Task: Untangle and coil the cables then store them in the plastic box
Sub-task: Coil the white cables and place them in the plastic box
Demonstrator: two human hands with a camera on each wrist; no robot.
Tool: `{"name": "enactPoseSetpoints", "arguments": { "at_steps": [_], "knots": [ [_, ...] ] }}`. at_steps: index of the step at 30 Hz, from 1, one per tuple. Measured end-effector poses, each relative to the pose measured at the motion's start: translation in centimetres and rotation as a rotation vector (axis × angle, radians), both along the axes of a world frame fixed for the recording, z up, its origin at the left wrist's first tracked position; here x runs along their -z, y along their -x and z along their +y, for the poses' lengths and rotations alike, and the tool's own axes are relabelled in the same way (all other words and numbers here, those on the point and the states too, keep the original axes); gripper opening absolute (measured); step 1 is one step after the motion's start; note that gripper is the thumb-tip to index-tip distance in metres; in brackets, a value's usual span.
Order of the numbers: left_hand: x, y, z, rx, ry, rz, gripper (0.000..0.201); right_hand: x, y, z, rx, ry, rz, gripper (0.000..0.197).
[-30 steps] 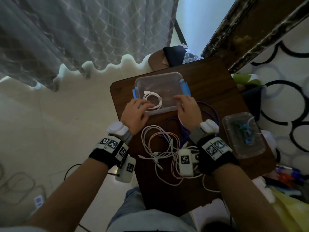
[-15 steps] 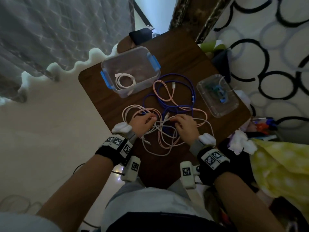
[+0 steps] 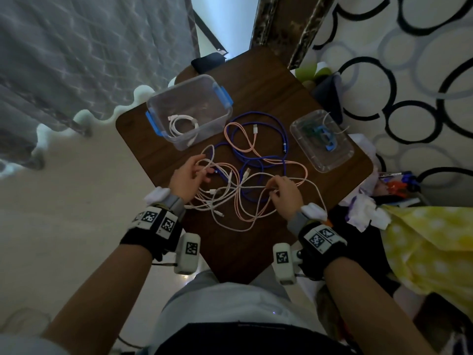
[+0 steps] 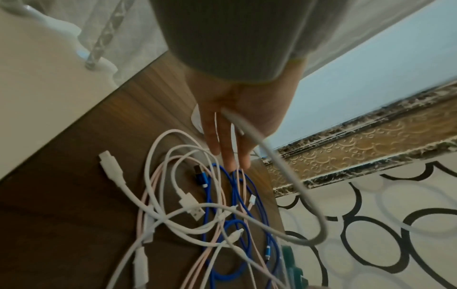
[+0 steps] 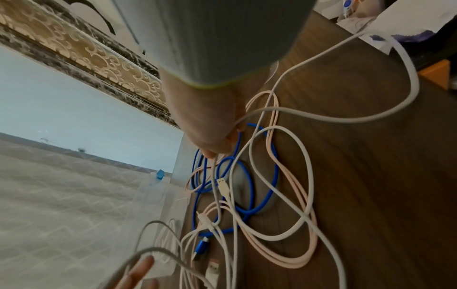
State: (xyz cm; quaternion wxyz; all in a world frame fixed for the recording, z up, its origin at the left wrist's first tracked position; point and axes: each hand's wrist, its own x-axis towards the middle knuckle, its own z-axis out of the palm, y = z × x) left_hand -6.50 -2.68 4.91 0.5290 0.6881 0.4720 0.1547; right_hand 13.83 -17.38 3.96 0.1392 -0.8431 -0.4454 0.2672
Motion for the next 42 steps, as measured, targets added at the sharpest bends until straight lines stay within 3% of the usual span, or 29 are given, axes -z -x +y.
{"name": "enactPoseSetpoints", "arguments": {
  "at_steps": [4, 9, 11, 14, 17, 22, 25, 30, 34, 39, 42],
  "knots": [
    [0.2, 0.5, 0.0, 0.031, 0.068, 0.047, 0.023, -0.6, 0.6, 0.5, 0.018, -0.118, 0.012, 0.018],
    [-1.3, -1.2, -1.2, 0.117, 0.296, -0.188, 0.04, -2.3, 1.1, 0.4, -0.244, -0.156, 0.056, 0.052],
    [-1.1, -1.4, -1.4, 0.178, 0.211, -0.14, 0.037, -2.7, 1.2, 0.5, -0.399, -0.12, 0.038, 0.052],
    [0.6, -0.9, -1.2, 0.205, -0.095, 0.09, 0.032, -2.5, 0.8, 0.4, -0.526, 0.003, -0.075, 0.027],
    [2.2, -0.8, -1.3, 0.258, -0.263, 0.243, 0.037, -2.4, -0.3, 0.2, -0.359, -0.058, -0.048, 0.021],
    [2.4, -3.3, -1.8, 0.352, -0.283, 0.372, 0.048, -4.0, -2.4, -0.3, 0.004, -0.16, 0.047, 0.019],
    [2.2, -4.6, -2.8, 0.236, -0.18, 0.322, 0.047, -4.7, -2.8, -0.8, 0.089, -0.238, 0.148, 0.018],
    [1.6, -5.8, -2.5, -0.142, 0.136, 0.141, 0.038, -4.4, -2.1, -0.8, 0.228, -0.346, 0.414, 0.017],
    [1.7, -4.6, -1.0, -0.193, 0.093, 0.067, 0.01, -4.1, -2.0, -0.4, 0.259, -0.375, 0.376, 0.02],
    [2.2, -2.7, 0.8, -0.295, 0.147, 0.109, 0.011, -4.5, -1.9, -0.3, 0.201, -0.349, 0.33, 0.018],
    [2.2, -1.9, 1.2, -0.386, 0.278, 0.067, 0.026, -4.6, -0.7, 0.3, 0.128, -0.245, 0.396, 0.016]
  ]
}}
